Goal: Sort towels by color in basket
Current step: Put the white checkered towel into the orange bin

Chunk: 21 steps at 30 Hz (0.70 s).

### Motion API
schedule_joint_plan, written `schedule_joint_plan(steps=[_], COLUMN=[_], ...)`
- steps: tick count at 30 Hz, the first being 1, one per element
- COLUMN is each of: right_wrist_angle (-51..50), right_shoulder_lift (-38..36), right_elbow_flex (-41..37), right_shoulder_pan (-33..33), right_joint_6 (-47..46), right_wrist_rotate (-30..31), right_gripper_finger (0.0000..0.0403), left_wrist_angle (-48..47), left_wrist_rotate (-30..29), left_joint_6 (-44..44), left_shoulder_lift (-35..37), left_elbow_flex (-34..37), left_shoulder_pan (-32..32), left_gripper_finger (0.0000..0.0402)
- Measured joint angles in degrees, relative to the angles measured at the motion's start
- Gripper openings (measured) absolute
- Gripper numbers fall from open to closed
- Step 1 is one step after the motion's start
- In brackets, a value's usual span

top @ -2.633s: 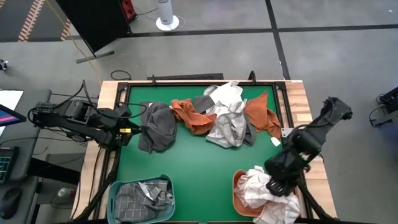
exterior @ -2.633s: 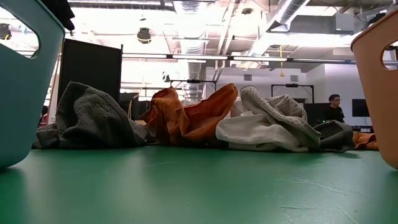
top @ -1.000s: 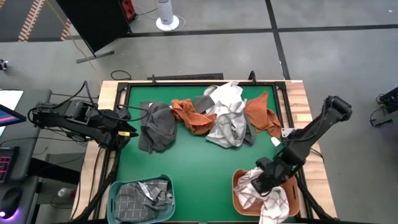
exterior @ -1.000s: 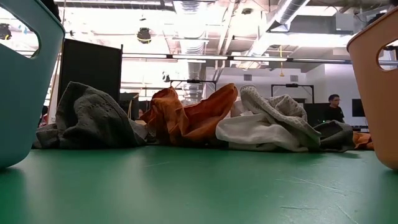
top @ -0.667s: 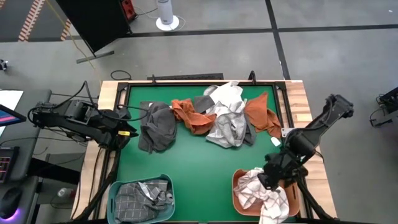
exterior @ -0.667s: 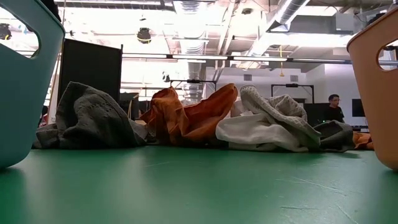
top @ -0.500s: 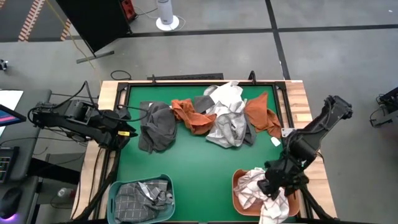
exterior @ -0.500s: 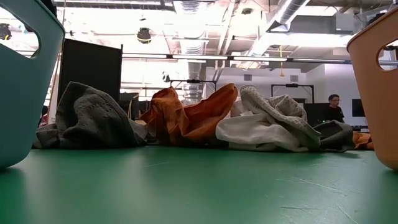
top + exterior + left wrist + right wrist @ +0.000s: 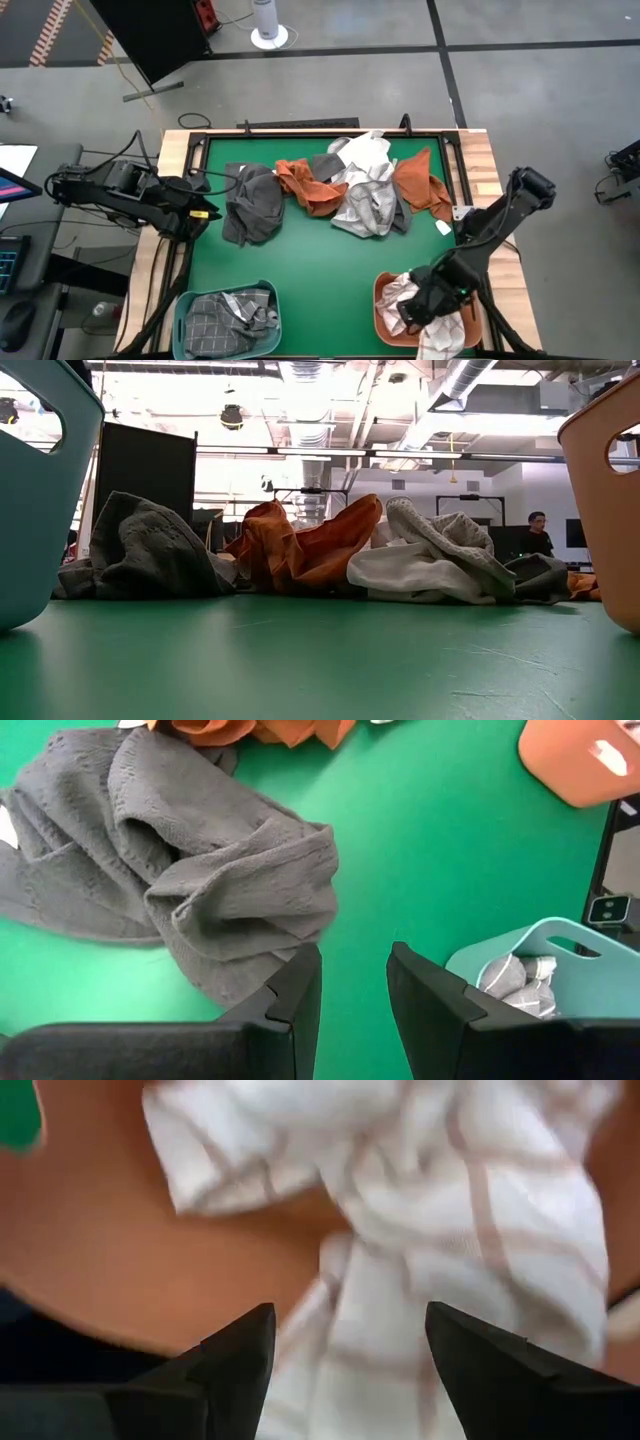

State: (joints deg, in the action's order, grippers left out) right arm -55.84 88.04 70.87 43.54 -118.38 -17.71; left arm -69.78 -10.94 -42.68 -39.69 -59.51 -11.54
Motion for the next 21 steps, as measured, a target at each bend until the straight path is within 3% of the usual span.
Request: schedule_joint_plan(steps=[5, 8, 16, 21], right_wrist_angle=[1.3, 4.3, 6.1, 7.0], right_shoulder_lift=[4.3, 6.5, 7.1, 1.3], right_elbow_flex=[0.0, 0.0, 0.0, 0.3], right_shoulder_pan=[-4.0, -6.7, -11.5, -13.2], right_joint_6=[8.4, 14.5, 25.2, 25.9], right_wrist_rotate=[4.5, 4.8, 4.8, 6.7], right_gripper_finger=[0.0276, 0.0240, 0.0023, 0.0024], left_wrist_angle=[0.3, 0.3, 0.2, 0.1], left_wrist_rotate=[0.0, 0.4, 0.6, 0.7], left_joint_6=[-1.2, -1.3, -1.3, -1.1], left_shoulder_lift=[0.0, 0.0, 0.0, 0.0], left_elbow_flex=[0.0, 0.0, 0.0, 0.0], left_shoulder_pan=[0.0, 0.0, 0.0, 0.0], left_gripper_finger=[0.0110, 0.0110, 0.0110, 0.0110])
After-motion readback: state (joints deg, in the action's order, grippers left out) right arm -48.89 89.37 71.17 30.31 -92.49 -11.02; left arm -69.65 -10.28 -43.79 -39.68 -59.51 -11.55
